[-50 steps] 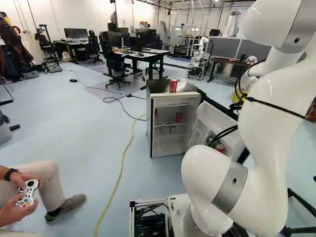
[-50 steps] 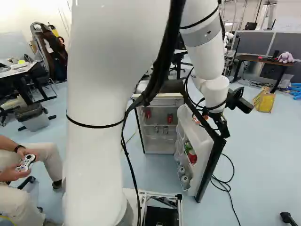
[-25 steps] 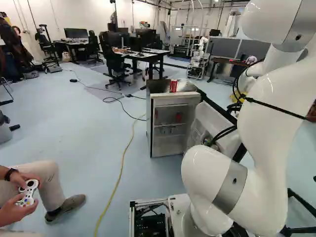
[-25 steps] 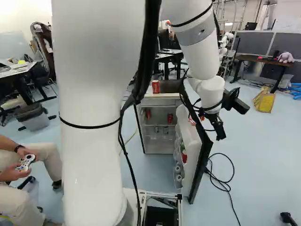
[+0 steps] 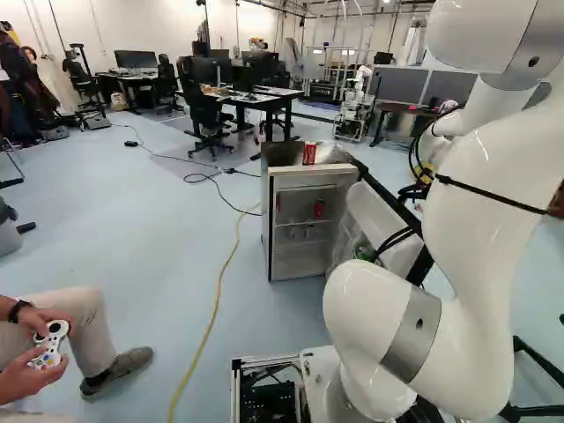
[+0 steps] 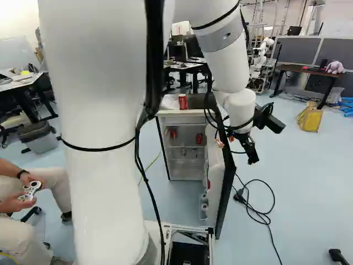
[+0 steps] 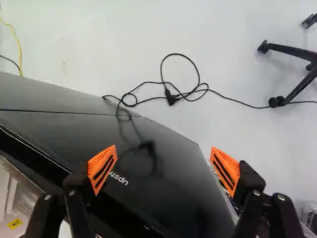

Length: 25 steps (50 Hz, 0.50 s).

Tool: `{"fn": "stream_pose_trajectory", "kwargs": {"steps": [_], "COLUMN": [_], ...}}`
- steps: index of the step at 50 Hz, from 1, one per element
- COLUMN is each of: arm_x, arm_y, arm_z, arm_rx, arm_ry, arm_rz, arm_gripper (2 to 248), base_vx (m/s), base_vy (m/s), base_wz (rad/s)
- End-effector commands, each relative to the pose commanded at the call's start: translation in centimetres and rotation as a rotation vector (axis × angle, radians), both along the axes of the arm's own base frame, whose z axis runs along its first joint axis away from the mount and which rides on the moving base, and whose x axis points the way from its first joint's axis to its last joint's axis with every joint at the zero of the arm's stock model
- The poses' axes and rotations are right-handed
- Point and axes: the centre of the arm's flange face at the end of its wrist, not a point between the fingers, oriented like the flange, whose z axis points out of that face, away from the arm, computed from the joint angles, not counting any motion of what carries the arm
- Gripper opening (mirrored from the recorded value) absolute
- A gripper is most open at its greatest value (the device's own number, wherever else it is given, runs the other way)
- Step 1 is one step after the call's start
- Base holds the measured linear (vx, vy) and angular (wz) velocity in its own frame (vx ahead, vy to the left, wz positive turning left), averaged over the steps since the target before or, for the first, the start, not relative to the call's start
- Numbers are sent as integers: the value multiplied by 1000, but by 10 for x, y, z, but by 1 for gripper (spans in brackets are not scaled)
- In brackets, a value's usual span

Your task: Grab a drink from the fridge

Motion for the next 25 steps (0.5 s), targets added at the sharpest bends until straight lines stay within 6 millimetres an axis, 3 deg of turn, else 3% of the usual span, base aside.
{"fn": "stream_pose_trajectory", "kwargs": {"steps": [25], "arm_x": [0], "arm_y": [25], "arm_z": [1], "arm_rx": [0], "arm_ry": [3], "arm_rz": [35], "arm_gripper": [247], "base_vx": [0], "base_vy": [0], "base_wz": [0]}}
